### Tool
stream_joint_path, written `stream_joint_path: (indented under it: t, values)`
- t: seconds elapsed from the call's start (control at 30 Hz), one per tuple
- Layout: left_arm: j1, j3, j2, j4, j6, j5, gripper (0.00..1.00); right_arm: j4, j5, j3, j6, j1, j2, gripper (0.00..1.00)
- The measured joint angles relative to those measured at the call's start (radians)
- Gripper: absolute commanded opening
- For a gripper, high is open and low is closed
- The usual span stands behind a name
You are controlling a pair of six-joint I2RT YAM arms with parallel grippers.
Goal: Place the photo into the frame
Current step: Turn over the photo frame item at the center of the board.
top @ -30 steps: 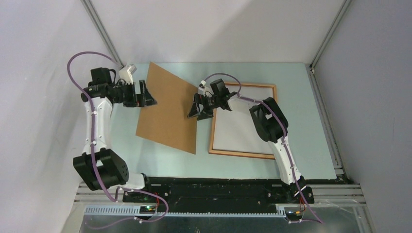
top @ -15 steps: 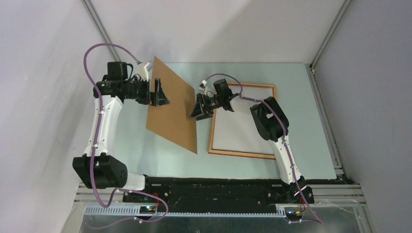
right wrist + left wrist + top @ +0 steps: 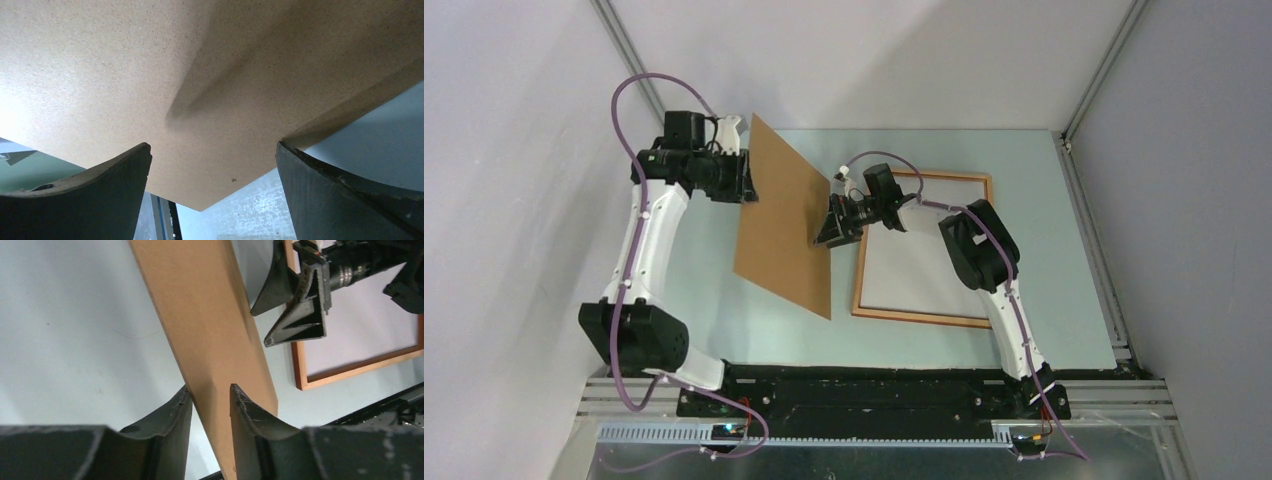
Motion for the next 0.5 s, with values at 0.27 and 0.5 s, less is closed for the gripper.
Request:
stream_joint_path:
  t: [0.27,0.5]
  values:
    - [-0.003,0.050,0.085,-0.003,-0.048,-0.002,0.29,0.008,0.042,-0.049,-0.045,0.008,-0.036,0.99]
    - [-0.022,0.076,0.121,-0.003,-0.086,0.011,0.23,0.006,0.054,-0.060,-0.060,0.010,-0.046,0.99]
